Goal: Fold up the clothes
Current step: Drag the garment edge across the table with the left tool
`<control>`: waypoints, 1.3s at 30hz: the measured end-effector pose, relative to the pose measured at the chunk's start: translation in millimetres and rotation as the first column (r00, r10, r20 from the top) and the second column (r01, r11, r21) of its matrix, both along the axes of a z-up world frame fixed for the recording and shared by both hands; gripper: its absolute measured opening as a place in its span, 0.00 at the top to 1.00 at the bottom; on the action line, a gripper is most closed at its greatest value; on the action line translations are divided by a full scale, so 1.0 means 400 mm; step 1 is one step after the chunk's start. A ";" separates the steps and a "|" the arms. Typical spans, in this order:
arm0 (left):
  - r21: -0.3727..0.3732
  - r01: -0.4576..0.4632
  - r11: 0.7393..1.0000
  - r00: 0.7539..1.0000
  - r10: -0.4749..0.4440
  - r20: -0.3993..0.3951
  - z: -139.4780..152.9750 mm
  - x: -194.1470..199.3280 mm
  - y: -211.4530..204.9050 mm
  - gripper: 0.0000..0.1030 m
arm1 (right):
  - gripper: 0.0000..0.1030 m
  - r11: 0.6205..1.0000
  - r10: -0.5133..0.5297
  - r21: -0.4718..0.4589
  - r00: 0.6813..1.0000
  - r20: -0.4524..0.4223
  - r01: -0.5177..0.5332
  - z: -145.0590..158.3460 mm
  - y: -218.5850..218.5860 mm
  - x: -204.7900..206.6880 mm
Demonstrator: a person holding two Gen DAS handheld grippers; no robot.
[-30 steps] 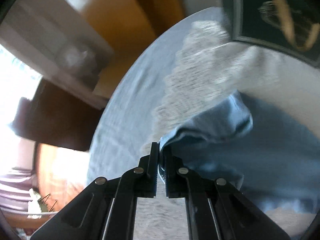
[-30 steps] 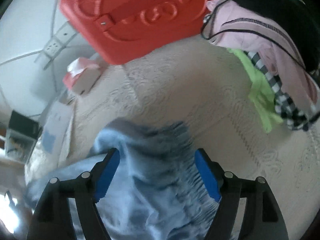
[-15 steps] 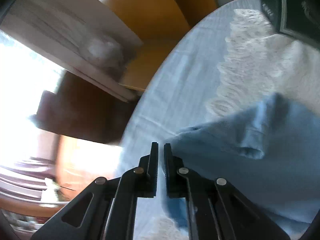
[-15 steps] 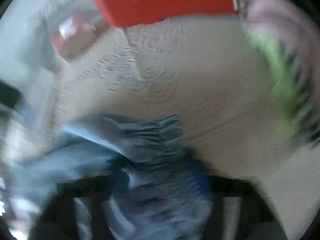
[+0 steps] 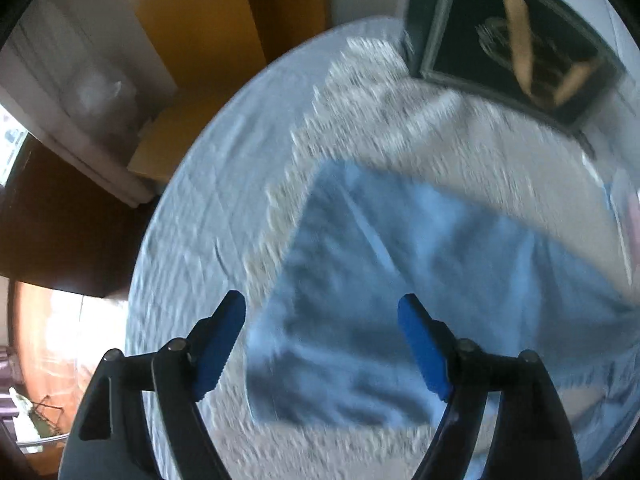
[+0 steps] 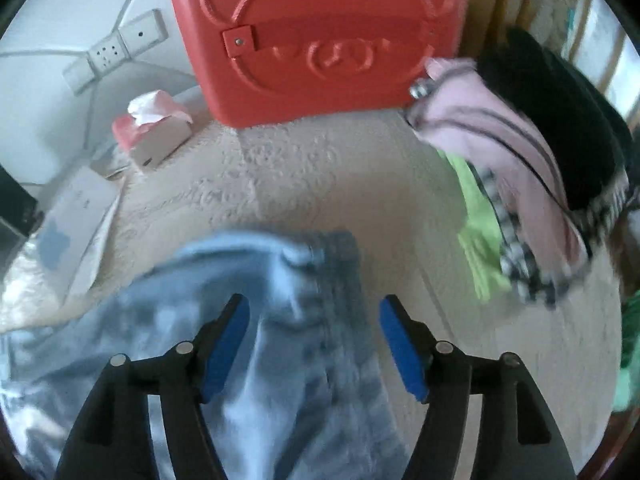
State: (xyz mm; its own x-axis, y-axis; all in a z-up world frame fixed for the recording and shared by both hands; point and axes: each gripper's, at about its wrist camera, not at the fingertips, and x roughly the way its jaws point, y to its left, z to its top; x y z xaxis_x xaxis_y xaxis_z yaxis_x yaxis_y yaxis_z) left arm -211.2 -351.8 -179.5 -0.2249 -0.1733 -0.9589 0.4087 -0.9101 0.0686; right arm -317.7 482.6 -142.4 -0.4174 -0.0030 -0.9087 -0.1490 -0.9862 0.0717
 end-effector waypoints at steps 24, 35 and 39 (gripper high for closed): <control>0.123 -0.185 0.975 0.966 0.157 0.205 -0.104 0.516 0.064 0.24 | 0.34 0.964 -0.064 -0.245 0.984 0.164 0.103 -0.043 0.156 0.476; 0.164 -0.145 0.976 0.985 0.125 0.122 -0.052 0.460 0.069 0.93 | 0.71 0.977 -0.113 -0.158 0.973 0.202 0.146 -0.145 0.092 0.344; 0.122 -0.105 0.987 0.984 0.121 -0.130 0.160 0.377 0.060 0.93 | 0.91 0.963 -0.137 -0.222 0.988 0.078 0.151 -0.048 0.098 0.324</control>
